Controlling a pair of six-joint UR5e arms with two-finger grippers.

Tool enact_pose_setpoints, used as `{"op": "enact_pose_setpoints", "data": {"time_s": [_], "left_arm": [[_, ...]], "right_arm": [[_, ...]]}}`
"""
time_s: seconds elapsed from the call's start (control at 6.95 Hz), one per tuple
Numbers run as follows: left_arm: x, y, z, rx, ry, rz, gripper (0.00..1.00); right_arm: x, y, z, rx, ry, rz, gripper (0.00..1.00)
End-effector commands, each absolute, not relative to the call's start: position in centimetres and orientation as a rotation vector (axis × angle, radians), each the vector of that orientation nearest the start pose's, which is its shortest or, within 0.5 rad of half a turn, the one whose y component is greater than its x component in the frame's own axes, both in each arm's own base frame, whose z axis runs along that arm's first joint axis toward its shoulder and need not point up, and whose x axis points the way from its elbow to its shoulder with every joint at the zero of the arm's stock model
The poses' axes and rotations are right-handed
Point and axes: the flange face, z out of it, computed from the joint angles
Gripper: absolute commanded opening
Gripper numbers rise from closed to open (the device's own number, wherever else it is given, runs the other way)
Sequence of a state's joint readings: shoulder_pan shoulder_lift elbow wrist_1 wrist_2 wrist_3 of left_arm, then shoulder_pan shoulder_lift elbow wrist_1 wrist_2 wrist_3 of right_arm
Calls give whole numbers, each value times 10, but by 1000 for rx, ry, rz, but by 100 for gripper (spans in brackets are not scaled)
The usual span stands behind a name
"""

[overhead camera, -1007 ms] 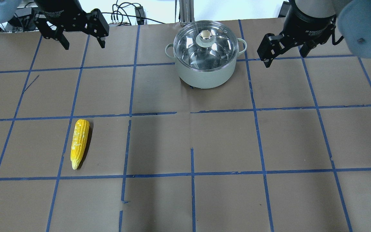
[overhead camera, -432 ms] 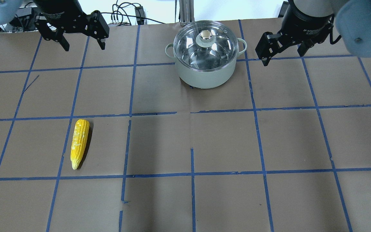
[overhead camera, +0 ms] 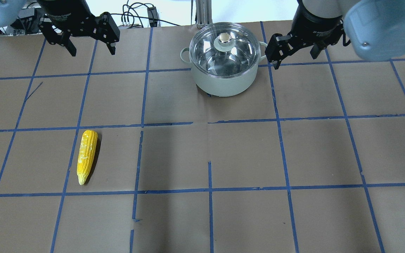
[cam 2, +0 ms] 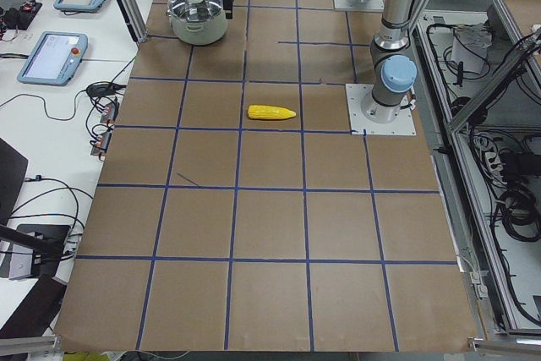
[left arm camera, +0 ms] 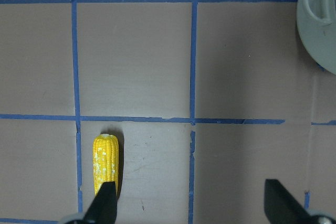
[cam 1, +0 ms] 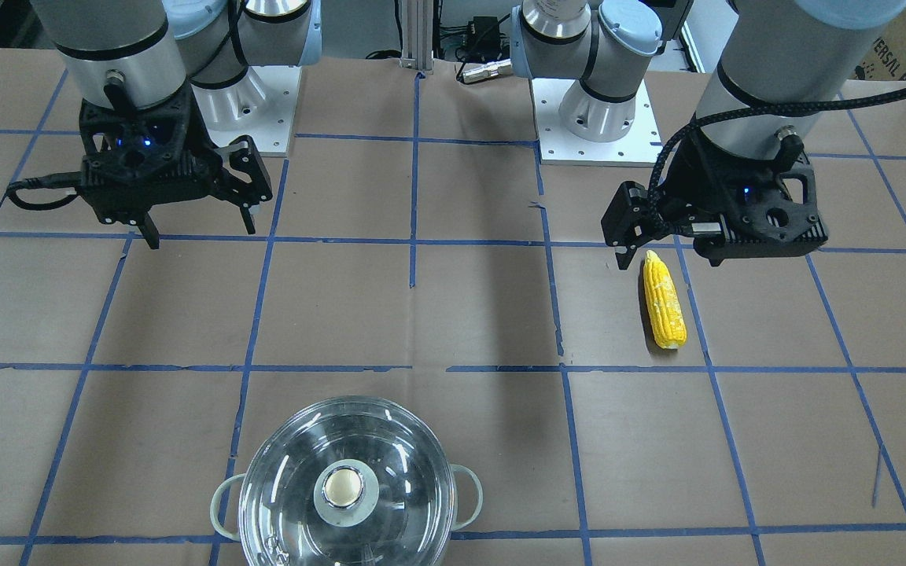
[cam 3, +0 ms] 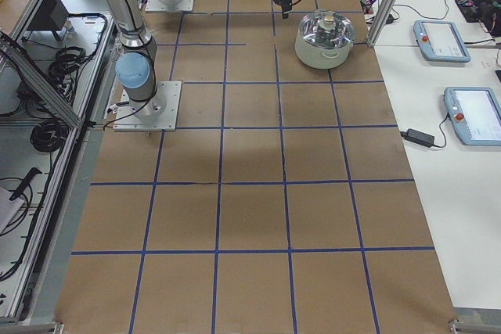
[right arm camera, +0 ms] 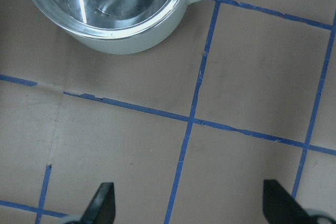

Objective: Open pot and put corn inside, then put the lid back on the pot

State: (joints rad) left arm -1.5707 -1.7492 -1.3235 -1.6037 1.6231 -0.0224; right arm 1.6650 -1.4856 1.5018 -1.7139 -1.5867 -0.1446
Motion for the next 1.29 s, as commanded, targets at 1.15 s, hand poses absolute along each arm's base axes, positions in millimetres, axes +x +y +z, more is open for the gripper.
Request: {"op": "enact_pose_setpoints", "data": {"time_s": [1.15], "left_arm": [[-129,-572,504,-34,3095,-29,100]], "right_arm": [[289,-736,365,-262,3119,-246,100]]}}
